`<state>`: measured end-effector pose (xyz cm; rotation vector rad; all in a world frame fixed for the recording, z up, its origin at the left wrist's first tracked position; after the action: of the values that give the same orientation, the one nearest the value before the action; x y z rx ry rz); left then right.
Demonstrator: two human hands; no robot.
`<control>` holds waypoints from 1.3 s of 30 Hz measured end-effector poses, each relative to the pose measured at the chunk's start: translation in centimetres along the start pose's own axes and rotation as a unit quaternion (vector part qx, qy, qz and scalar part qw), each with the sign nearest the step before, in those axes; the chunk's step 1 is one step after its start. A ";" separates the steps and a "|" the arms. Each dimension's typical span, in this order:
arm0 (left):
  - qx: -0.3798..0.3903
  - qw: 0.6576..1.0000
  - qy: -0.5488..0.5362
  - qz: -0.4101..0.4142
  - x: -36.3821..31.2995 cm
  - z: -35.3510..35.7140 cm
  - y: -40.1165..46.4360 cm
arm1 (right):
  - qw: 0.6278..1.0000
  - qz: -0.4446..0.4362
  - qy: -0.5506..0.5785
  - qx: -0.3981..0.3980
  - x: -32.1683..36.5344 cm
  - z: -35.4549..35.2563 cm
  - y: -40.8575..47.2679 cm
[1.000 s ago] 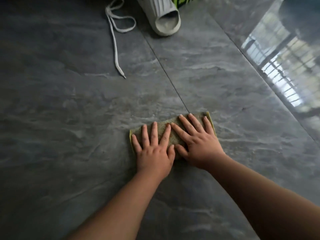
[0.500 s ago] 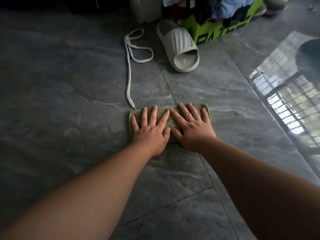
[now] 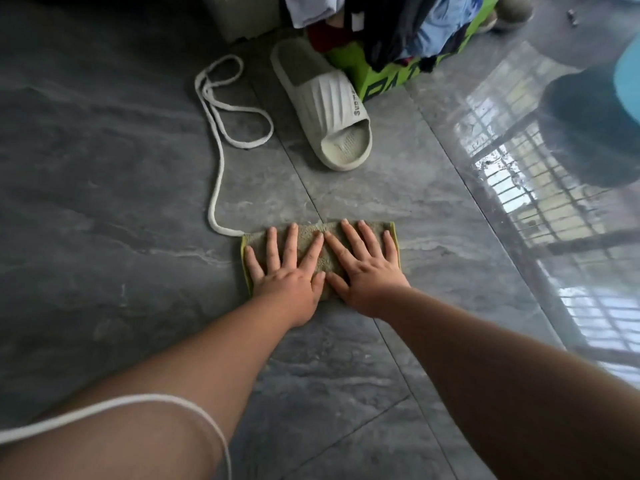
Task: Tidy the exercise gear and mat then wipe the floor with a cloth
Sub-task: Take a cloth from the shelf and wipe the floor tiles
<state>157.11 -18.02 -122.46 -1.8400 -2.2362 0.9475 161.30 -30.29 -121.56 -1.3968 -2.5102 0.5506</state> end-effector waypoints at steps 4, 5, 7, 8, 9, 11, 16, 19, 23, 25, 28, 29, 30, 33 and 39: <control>-0.004 1.000 0.010 -0.004 0.1 0.0 0.0 | 1.000 -0.014 0.002 -0.013 -0.2 -0.1 0.2; -0.012 1.000 0.011 -0.005 0.0 -0.2 -0.1 | 1.000 -0.020 0.002 -0.021 -0.3 -0.2 0.4; -0.037 0.999 0.010 -0.016 -0.1 -0.5 -0.1 | 0.998 -0.040 0.003 -0.041 -0.5 -0.8 1.0; -0.052 0.998 0.011 -0.024 -0.2 -0.6 0.0 | 0.997 -0.050 0.003 -0.051 -0.7 -1.1 1.3; -0.065 0.997 0.011 -0.033 -0.4 -0.6 0.0 | 0.997 -0.056 0.003 -0.059 -0.8 -1.3 1.5; -0.097 0.994 0.014 -0.046 -0.7 -0.7 0.1 | 0.995 -0.066 -0.001 -0.073 -1.1 -1.4 1.7; -0.132 0.988 0.013 -0.073 -2.2 -0.6 0.7 | 0.988 -0.101 -0.009 -0.117 -2.7 -2.1 2.0; -0.140 0.987 0.001 -0.078 -5.3 -0.7 2.0 | 0.987 -0.102 -0.014 -0.123 -6.1 -2.5 2.7; -0.121 0.990 -0.020 -0.068 -10.3 -0.9 5.8 | 0.987 -0.090 -0.028 -0.128 -12.1 -3.0 4.4; -0.106 0.992 -0.022 -0.064 -11.8 -0.9 7.5 | 0.989 -0.079 -0.038 -0.120 -14.4 -3.0 5.4; -0.098 0.992 -0.020 -0.075 -12.3 -1.1 8.5 | 0.989 -0.077 -0.044 -0.117 -15.2 -3.2 6.1; -0.099 0.992 -0.022 -0.081 -12.3 -1.1 8.4 | 0.989 -0.080 -0.046 -0.115 -15.1 -3.2 6.2; -0.101 0.991 -0.024 -0.086 -12.4 -1.1 8.1 | 0.989 -0.083 -0.050 -0.112 -15.0 -3.2 6.1; -0.087 0.992 -0.033 -0.079 -14.1 0.0 7.0 | 0.989 -0.084 -0.063 -0.103 -16.2 -2.6 4.4; -0.083 0.996 -0.025 -0.006 -20.4 4.8 2.8 | 0.992 -0.056 -0.069 -0.085 -20.9 0.8 -3.9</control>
<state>162.83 -38.38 -121.55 -1.8866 -2.4203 0.8361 169.01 -50.07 -120.78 -1.3039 -2.7834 0.4342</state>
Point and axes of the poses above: each hand's wrist, its own y-axis towards the middle knuckle, its own z-axis out of the palm, x = y × z, the point moved 10 cm from there along y, towards the middle knuckle, and after that the axes turned 10 degrees about -y, right-handed, at the moved point
